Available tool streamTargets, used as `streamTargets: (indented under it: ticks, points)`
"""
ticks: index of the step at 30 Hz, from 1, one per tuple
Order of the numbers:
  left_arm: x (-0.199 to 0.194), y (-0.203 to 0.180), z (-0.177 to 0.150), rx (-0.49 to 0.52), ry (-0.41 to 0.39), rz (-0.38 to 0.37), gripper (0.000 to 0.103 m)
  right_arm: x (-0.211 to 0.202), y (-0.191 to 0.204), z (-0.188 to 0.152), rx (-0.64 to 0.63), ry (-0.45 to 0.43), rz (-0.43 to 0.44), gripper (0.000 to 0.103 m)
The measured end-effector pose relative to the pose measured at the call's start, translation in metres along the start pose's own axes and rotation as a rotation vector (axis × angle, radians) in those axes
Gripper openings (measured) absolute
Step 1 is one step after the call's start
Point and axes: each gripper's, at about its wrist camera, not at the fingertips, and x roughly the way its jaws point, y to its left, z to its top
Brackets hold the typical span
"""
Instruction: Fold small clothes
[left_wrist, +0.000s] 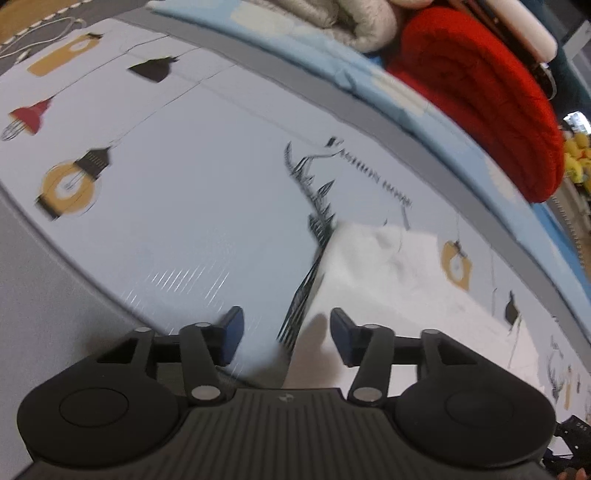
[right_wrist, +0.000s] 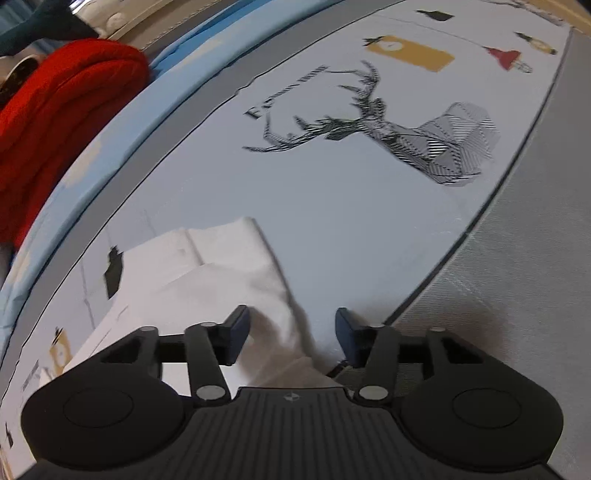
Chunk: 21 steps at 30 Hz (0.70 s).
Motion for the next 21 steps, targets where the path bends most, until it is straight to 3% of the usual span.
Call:
streamTargets:
  ticks: [6,12,13,14,16,18,21]
  points:
    - [0.017,-0.001,0.004,0.003,0.023,-0.07,0.059,0.013,0.004,0.003,-0.051,0.036,0.086,0.06]
    - [0.029,-0.014,0.0,0.085,0.012,-0.054,0.057,0.021,0.012,0.007,-0.089,0.032,0.136,0.058]
    - [0.029,-0.016,0.001,0.097,0.009,-0.053,0.051,0.022,0.014,0.008,-0.094,0.031,0.142,0.057]
    - [0.031,-0.018,0.001,0.108,0.01,-0.055,0.045,0.023,0.016,0.009,-0.105,0.028,0.14,0.052]
    - [0.034,-0.02,0.001,0.131,0.018,-0.063,0.017,0.024,0.019,0.009,-0.127,0.014,0.122,0.04]
    - [0.034,-0.025,0.001,0.173,0.003,-0.047,0.009,0.024,0.023,0.009,-0.148,0.0,0.122,0.022]
    - [0.022,-0.033,0.004,0.203,-0.087,-0.053,0.007,0.018,0.028,0.009,-0.189,-0.04,0.127,0.009]
